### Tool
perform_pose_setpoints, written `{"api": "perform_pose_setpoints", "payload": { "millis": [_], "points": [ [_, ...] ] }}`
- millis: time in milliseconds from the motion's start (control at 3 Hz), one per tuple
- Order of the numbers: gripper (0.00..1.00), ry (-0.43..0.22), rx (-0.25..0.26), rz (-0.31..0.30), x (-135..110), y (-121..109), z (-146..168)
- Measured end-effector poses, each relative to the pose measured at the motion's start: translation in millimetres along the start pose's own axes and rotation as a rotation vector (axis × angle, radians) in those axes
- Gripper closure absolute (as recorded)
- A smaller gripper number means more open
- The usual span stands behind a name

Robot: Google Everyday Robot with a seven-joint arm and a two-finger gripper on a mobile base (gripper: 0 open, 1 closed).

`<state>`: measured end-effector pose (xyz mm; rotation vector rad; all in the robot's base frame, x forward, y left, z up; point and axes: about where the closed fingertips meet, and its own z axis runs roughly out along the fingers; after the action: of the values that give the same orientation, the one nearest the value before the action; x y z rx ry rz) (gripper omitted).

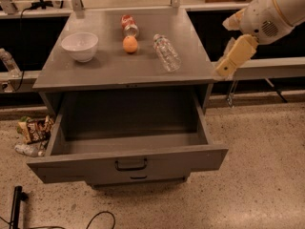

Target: Place orange into top drawer

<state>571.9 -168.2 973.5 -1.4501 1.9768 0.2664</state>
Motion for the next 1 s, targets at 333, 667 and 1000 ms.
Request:
{"api": "perform_pose_setpoints", "payload": {
  "millis": [333, 667, 1000],
  "points": [
    [0.00, -0.147, 0.022, 0.039, -30.7, -37.5, 29.6],
    [0.00, -0.145, 0.020, 0.038, -30.5, -36.7, 29.6],
    [0.00, -0.191, 0.004, 0.053, -41.0, -42.9, 55.1]
  ]
}}
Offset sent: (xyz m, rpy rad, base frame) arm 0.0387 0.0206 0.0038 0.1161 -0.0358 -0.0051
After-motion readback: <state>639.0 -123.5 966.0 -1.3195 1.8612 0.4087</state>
